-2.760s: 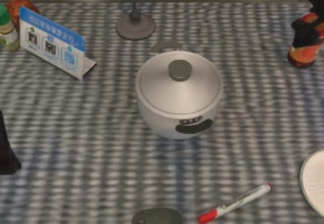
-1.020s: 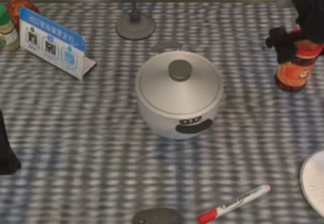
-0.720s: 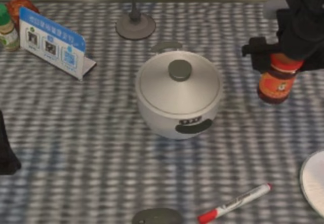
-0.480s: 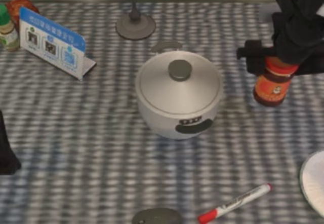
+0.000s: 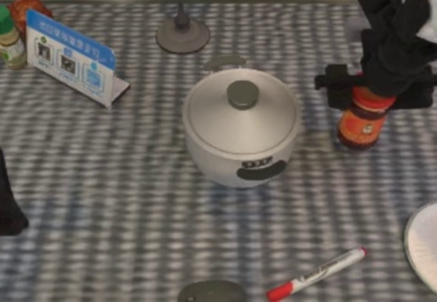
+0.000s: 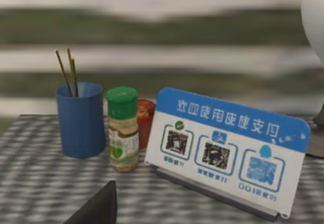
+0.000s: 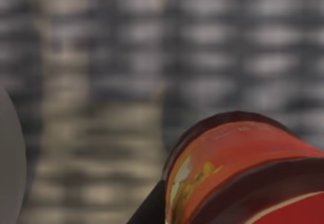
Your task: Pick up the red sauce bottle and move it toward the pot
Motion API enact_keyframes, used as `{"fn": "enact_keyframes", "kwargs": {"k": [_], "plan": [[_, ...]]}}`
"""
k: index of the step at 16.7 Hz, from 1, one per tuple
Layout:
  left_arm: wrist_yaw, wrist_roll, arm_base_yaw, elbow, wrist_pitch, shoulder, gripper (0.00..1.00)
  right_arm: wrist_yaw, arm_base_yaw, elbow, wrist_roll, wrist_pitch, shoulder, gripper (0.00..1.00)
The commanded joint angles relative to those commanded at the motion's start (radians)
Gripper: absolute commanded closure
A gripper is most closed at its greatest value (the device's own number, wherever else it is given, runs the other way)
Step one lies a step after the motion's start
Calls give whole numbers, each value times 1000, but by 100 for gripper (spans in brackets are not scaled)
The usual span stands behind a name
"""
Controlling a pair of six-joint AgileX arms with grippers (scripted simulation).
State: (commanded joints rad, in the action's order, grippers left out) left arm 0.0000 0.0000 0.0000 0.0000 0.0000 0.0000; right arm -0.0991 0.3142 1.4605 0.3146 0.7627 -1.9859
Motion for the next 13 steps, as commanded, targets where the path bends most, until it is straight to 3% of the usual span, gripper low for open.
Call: {"fn": "enact_keyframes", "kwargs": {"k": [7, 13], "plan": [[0, 0, 0, 0, 0, 0, 0, -1, 0, -40, -2, -77, -35, 100], [0, 0, 0, 0, 0, 0, 0, -1, 0, -40, -2, -77, -35, 55]]}}
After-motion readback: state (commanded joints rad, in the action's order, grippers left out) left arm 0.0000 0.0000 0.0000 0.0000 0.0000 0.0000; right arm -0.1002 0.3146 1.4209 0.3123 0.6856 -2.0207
